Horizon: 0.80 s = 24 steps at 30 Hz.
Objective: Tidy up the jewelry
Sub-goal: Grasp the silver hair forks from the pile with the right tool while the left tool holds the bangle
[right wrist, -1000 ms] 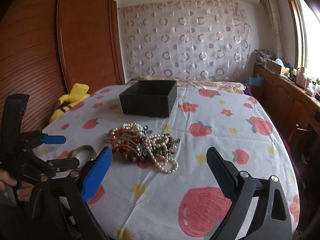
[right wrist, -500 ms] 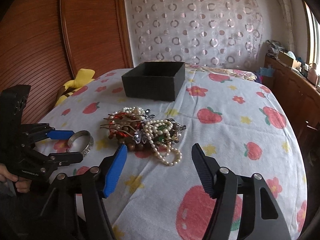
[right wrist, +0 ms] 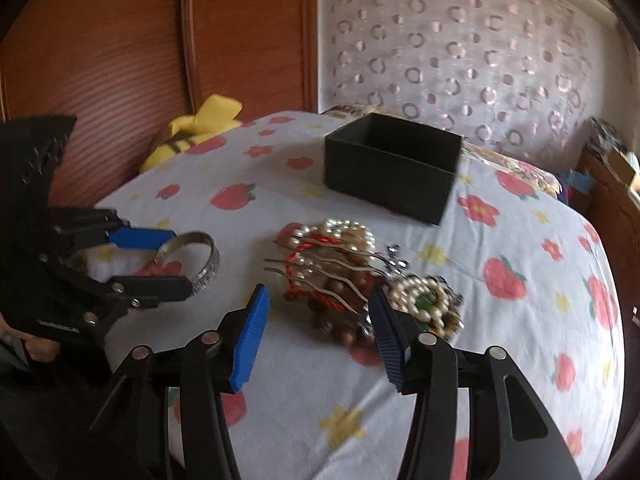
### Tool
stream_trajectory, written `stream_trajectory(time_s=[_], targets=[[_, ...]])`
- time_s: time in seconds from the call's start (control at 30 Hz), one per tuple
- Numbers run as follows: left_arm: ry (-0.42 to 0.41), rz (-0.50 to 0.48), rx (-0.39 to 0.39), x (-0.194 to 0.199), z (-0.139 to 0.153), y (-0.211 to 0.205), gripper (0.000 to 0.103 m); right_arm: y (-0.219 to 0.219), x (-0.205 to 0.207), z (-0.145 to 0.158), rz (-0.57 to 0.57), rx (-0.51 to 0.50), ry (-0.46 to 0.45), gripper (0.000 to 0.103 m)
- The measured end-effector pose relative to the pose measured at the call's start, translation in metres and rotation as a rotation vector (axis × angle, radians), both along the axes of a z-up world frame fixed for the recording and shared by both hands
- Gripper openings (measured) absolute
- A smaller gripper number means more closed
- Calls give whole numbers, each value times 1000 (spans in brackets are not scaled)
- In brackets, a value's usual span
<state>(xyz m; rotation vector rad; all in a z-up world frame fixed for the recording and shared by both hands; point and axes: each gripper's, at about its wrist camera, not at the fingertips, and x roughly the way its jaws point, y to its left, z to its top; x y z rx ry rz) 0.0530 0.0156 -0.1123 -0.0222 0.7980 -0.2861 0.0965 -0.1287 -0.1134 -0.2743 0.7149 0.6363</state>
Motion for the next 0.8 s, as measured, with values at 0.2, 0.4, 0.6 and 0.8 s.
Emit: stream_trajectory(time_s=[0.2,0.4,0.6,0.8], targets=[[-8,15,-20,-2,2,8,57,14,11,-1,-15,-112,-32,52],[-14,13,-25,-2,2,9,57,15,22,-8,-26,-135,-14,52],[-16,15,-30,-3,2,9,58,10,28,1,-36,-87,-9,31],[-18,10,-30,-3,3,10,57,3,29,15,-57,-46,-41,16]])
